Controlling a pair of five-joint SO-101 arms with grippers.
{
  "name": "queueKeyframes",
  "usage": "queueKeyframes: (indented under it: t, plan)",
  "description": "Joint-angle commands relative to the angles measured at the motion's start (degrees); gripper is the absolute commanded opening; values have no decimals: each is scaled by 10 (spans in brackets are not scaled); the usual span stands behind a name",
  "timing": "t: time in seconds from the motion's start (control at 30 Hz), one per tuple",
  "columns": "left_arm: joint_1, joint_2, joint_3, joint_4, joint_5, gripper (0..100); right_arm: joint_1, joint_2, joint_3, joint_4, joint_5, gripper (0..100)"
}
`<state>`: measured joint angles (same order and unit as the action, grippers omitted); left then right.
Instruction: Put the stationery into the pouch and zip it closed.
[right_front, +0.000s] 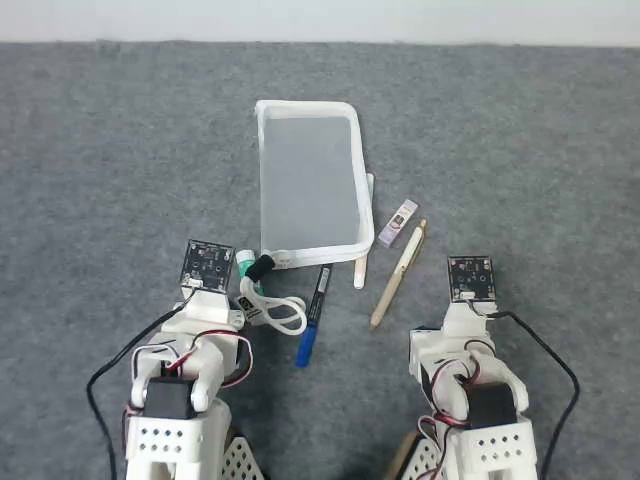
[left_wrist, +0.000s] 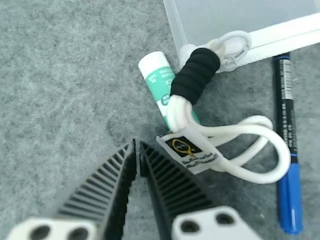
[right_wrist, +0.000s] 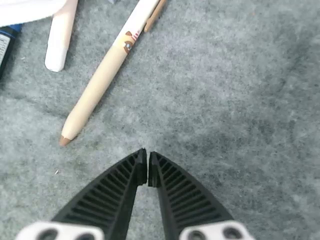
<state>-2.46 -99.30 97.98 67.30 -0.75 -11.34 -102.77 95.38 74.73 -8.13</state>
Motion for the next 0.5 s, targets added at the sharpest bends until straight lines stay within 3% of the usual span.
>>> queueKeyframes:
  t: [0.0, 0.2, 0.47]
  plan:
    - [-8, -9, -32, 5, -6, 12, 7, -11, 11, 2, -5, 8]
    - [-91, -9, -95, 3, -6, 12, 5, -11, 11, 2, -5, 8]
    - [-138, -9, -153, 26, -6, 12, 5, -11, 11, 2, -9, 9]
